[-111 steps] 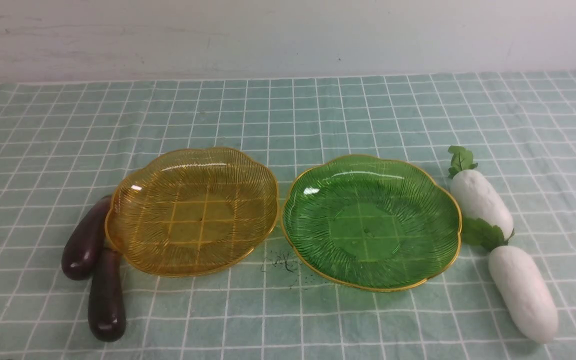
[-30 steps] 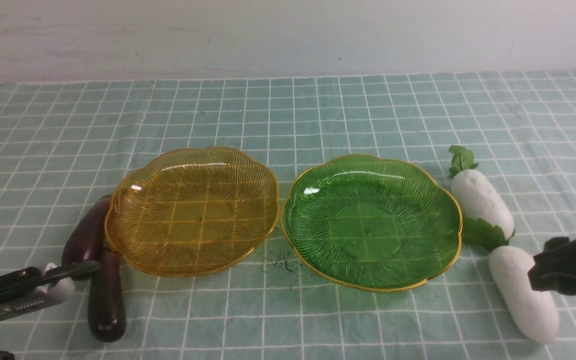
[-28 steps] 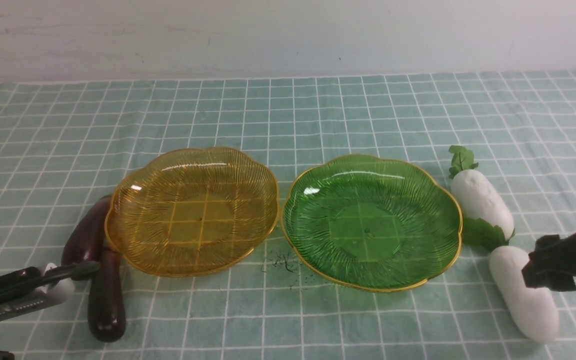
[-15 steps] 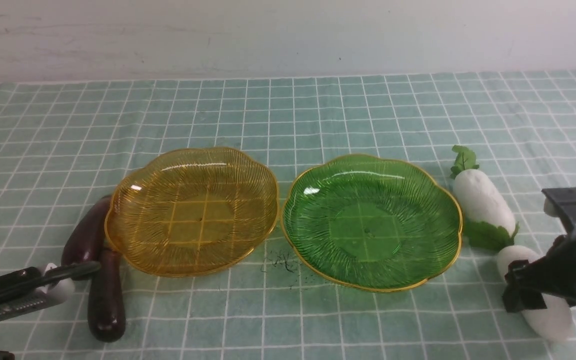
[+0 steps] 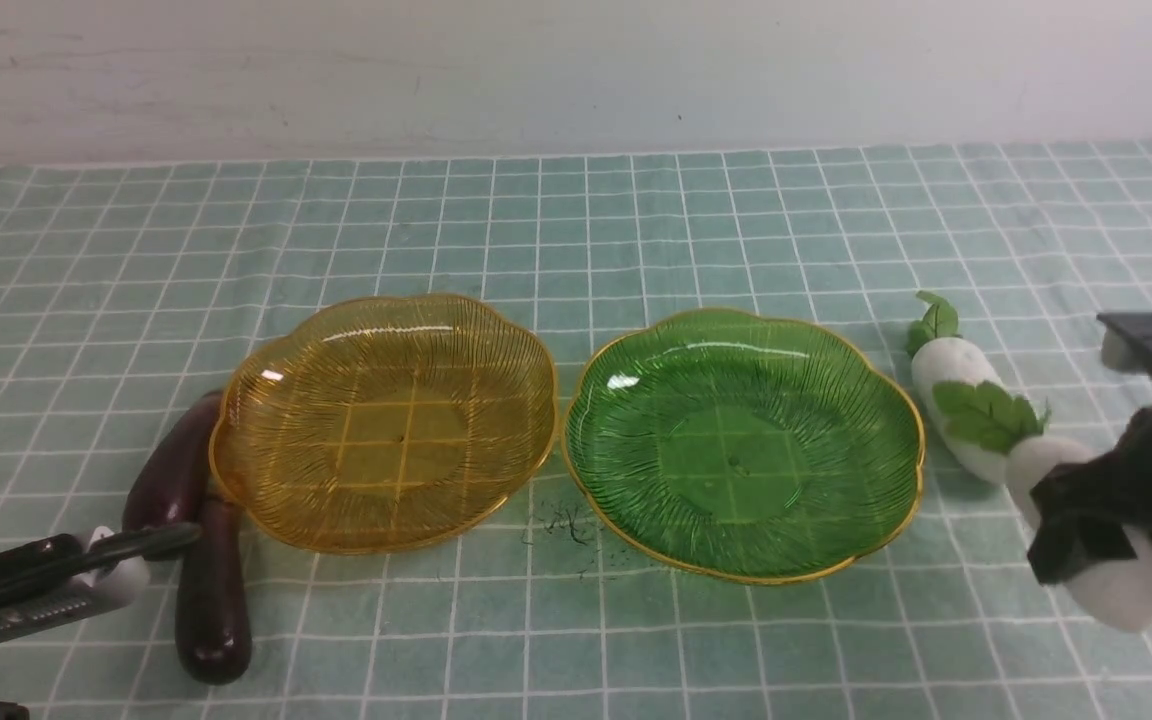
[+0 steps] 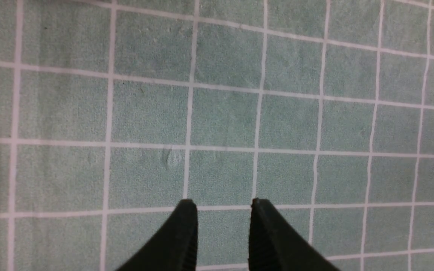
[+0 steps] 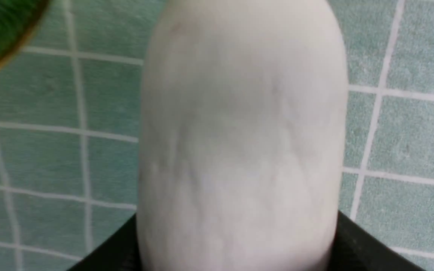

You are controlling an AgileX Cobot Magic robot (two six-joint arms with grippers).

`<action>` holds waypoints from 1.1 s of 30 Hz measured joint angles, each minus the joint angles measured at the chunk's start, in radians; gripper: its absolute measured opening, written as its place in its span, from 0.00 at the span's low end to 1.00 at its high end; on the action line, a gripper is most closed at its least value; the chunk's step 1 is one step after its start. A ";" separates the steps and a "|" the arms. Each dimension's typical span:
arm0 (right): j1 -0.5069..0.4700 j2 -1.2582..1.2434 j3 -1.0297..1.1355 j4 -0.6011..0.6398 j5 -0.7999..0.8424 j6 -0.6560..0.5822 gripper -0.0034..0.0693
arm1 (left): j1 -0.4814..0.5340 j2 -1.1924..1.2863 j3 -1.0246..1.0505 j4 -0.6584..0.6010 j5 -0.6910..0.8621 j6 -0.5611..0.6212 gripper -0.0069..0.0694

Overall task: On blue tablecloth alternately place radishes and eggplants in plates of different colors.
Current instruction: 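Place the white radish on the plate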

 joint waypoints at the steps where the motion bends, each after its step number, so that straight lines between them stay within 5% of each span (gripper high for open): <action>1: 0.002 -0.022 -0.023 0.049 0.007 -0.009 0.68 | 0.000 0.000 0.000 0.000 0.000 0.000 0.33; 8: 0.102 -0.031 -0.062 0.245 -0.158 -0.090 0.68 | 0.000 0.000 0.000 0.000 0.001 0.000 0.33; 17: 0.204 0.114 -0.064 0.270 -0.446 -0.102 0.69 | 0.000 0.000 0.000 0.000 0.002 -0.002 0.33; 25: 0.204 0.173 -0.070 0.267 -0.455 -0.102 0.97 | 0.000 0.000 0.000 0.000 0.003 -0.002 0.33; 33: 0.179 0.173 -0.187 0.152 -0.351 -0.090 1.00 | 0.000 0.000 0.000 0.000 0.003 -0.003 0.33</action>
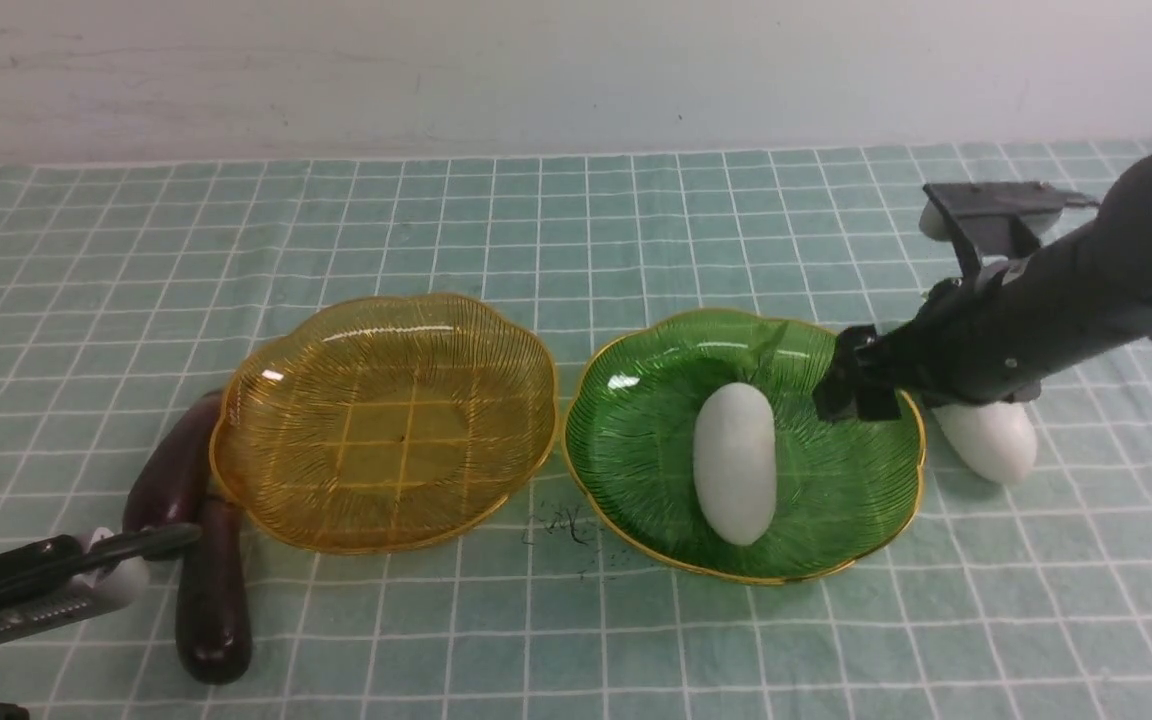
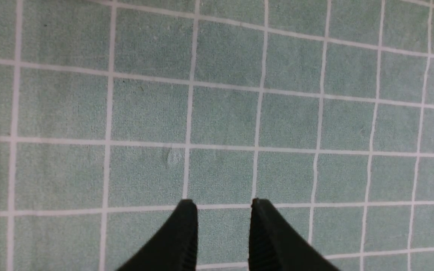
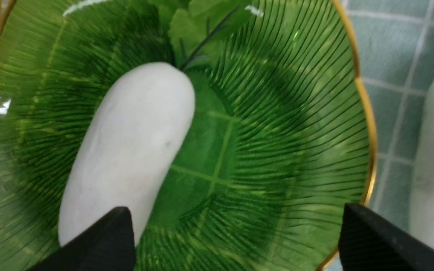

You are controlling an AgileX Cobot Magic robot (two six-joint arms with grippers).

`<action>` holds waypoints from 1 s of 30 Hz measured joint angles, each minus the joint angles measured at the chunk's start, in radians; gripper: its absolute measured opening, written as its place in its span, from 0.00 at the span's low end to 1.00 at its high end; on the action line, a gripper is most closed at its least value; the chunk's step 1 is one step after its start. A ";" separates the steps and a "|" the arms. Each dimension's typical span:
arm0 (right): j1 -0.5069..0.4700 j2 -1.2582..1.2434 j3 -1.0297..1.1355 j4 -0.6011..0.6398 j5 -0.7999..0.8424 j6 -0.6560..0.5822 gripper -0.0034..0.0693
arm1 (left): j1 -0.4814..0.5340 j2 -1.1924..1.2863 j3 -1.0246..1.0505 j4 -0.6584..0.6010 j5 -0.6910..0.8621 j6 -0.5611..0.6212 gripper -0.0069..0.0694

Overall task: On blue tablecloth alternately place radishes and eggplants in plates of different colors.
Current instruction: 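Place the white radish on the plate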

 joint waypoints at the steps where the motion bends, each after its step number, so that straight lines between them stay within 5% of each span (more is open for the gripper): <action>1: -0.015 0.000 -0.022 -0.038 0.009 0.019 1.00 | 0.000 0.000 0.000 0.000 0.001 0.000 0.33; 11: -0.099 0.071 -0.042 -0.286 0.009 0.166 0.92 | 0.000 0.000 0.000 0.000 0.012 0.000 0.33; 30: -0.099 0.221 -0.090 -0.417 0.075 0.183 0.67 | 0.000 0.000 0.000 0.000 0.022 0.000 0.33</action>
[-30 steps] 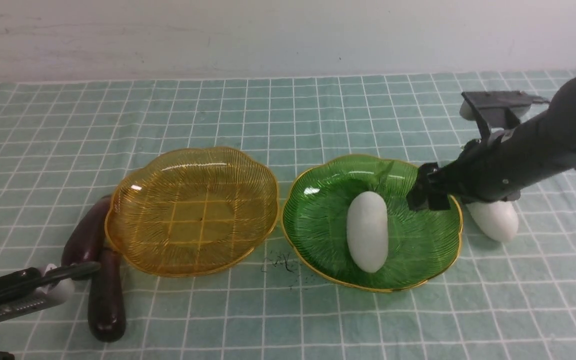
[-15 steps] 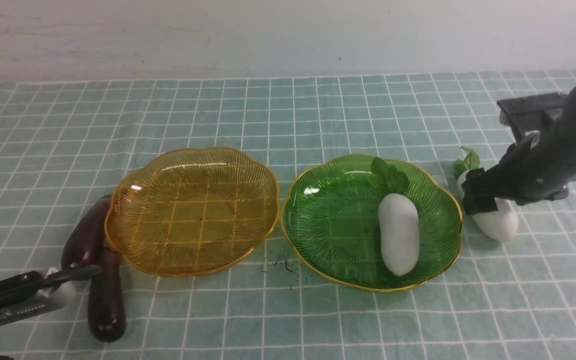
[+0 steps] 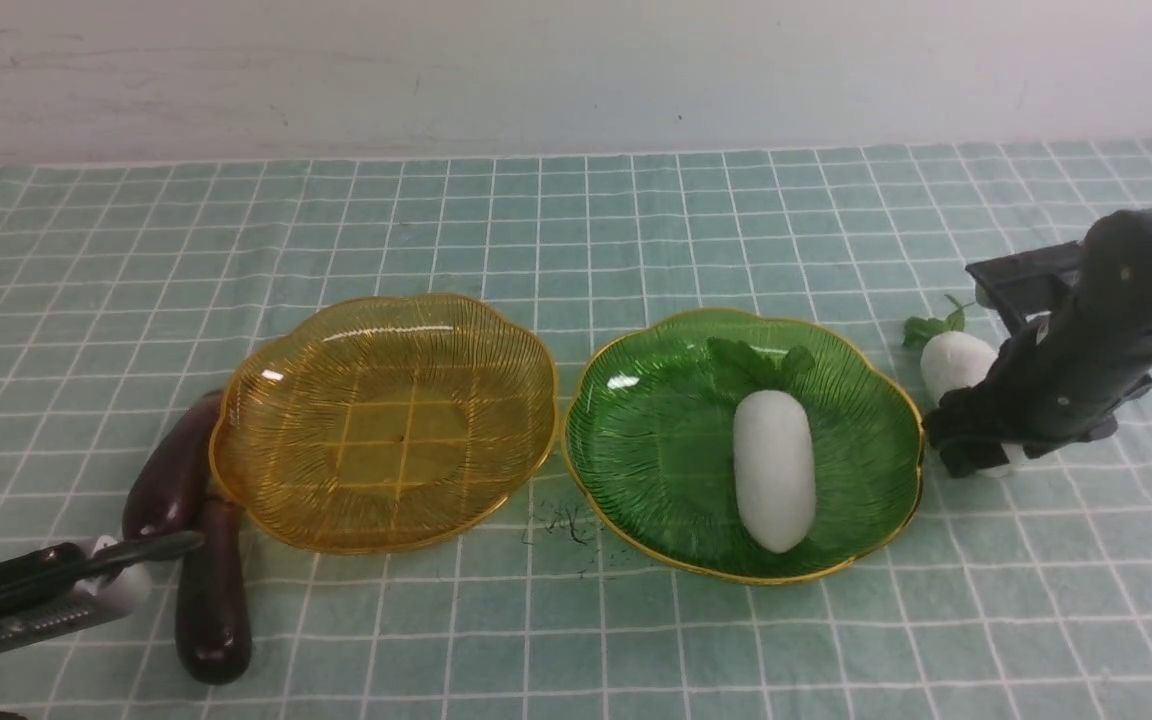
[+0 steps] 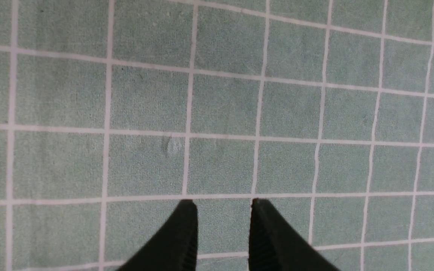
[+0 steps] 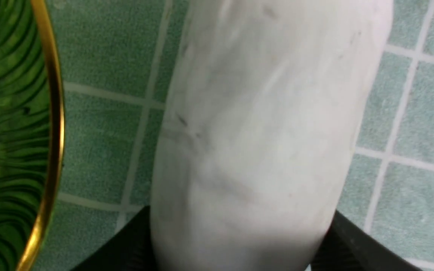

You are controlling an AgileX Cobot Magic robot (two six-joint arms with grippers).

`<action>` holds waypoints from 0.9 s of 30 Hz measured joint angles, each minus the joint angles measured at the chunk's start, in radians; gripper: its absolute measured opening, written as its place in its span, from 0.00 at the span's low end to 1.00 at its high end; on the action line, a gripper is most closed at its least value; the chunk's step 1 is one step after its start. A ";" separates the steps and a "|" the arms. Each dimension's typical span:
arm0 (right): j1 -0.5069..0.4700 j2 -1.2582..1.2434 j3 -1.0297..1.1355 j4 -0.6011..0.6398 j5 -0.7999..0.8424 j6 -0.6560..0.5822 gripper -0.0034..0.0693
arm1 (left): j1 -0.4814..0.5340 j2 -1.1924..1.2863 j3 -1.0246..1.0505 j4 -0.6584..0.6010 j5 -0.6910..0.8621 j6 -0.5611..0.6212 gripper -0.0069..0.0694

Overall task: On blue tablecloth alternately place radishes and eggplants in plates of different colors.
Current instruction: 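Place the white radish on the plate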

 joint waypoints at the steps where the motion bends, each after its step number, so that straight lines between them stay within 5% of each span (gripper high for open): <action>1: 0.000 0.000 -0.003 -0.003 0.005 0.001 0.67 | 0.000 0.000 0.000 0.000 0.000 0.000 0.33; 10: 0.000 -0.050 -0.218 -0.037 0.321 0.088 0.67 | 0.000 0.000 0.000 0.001 0.001 0.000 0.33; 14: 0.000 -0.090 -0.273 0.137 0.453 0.089 0.67 | 0.000 0.000 0.000 0.001 0.001 0.000 0.33; 20: 0.039 -0.075 -0.271 0.303 0.469 -0.024 0.67 | 0.000 0.000 0.000 0.001 0.001 0.000 0.33; 27: 0.127 0.014 -0.271 0.296 0.469 -0.050 0.67 | 0.000 0.000 0.000 0.007 0.001 0.000 0.33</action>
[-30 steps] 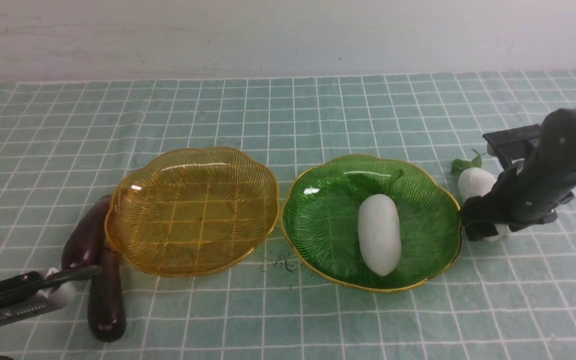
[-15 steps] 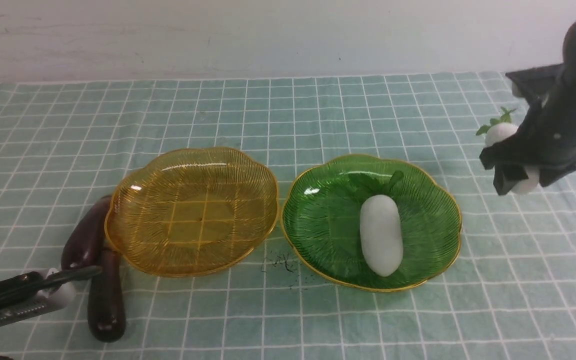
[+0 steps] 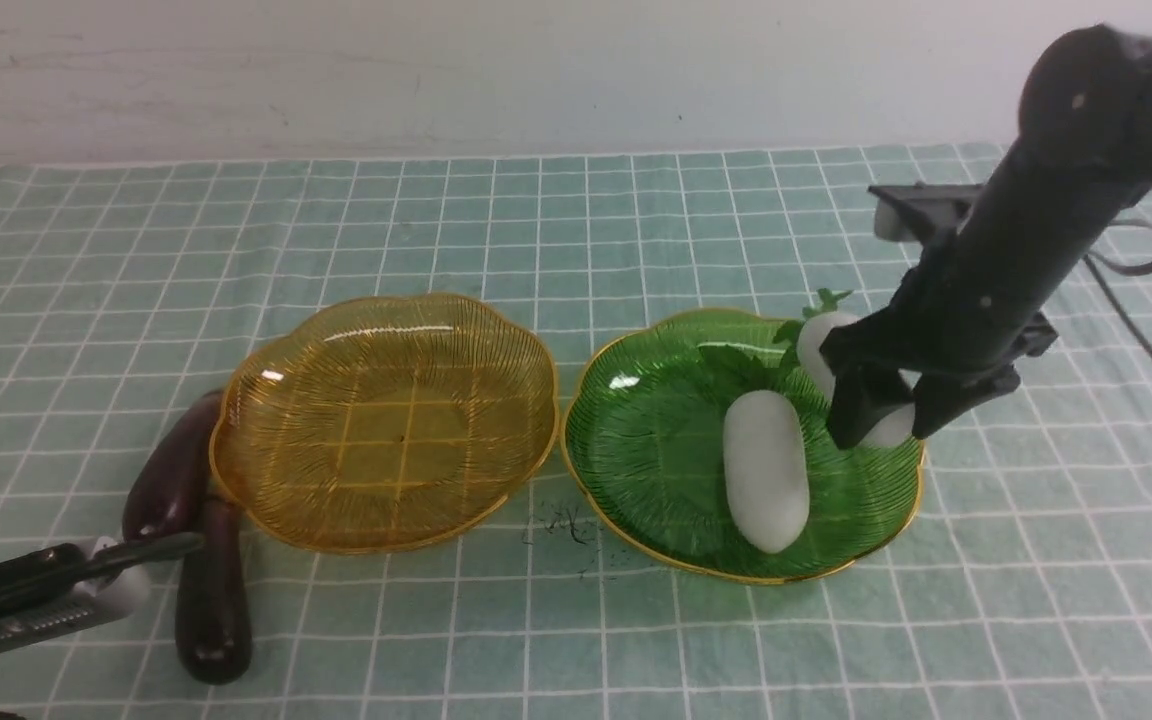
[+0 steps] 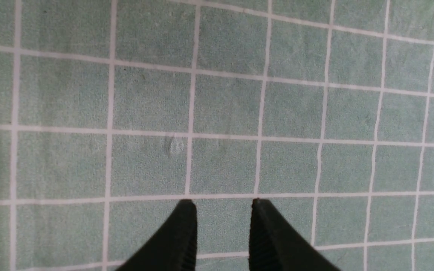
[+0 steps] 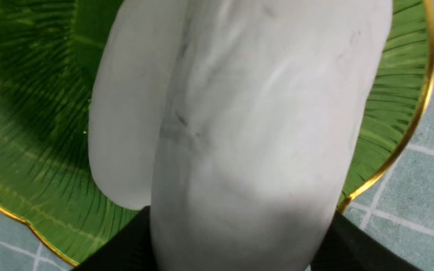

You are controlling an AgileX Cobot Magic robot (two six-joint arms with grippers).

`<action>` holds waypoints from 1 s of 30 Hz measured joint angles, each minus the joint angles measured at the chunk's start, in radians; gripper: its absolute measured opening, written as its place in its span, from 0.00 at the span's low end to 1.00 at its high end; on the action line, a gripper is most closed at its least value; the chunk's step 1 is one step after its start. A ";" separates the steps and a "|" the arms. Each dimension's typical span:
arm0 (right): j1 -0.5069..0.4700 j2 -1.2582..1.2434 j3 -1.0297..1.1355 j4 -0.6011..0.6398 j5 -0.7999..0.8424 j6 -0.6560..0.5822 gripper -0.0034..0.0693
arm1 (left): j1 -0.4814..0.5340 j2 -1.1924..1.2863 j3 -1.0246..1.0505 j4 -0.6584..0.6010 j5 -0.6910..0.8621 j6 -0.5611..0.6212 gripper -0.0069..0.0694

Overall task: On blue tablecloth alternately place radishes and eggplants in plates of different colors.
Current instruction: 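Place the white radish on the plate, then pick up the eggplant and place it in the yellow plate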

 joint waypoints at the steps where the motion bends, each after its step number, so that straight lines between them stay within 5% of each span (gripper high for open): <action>1: 0.001 0.010 0.000 -0.005 0.000 0.014 0.68 | 0.000 0.000 0.000 0.001 0.000 0.000 0.33; 9: 0.001 0.025 0.002 -0.033 -0.002 0.127 0.97 | 0.000 0.000 -0.001 0.009 0.000 0.000 0.35; 12: 0.001 -0.026 0.026 -0.033 -0.008 0.139 0.99 | 0.000 0.000 -0.001 0.040 -0.001 -0.010 0.38; 21: 0.001 -0.389 0.263 -0.033 -0.005 0.141 0.98 | 0.005 0.000 -0.066 0.185 -0.046 -0.138 0.49; 30: 0.001 -0.836 0.531 -0.044 0.015 0.096 0.79 | 0.005 0.132 -0.152 0.235 -0.142 -0.190 0.63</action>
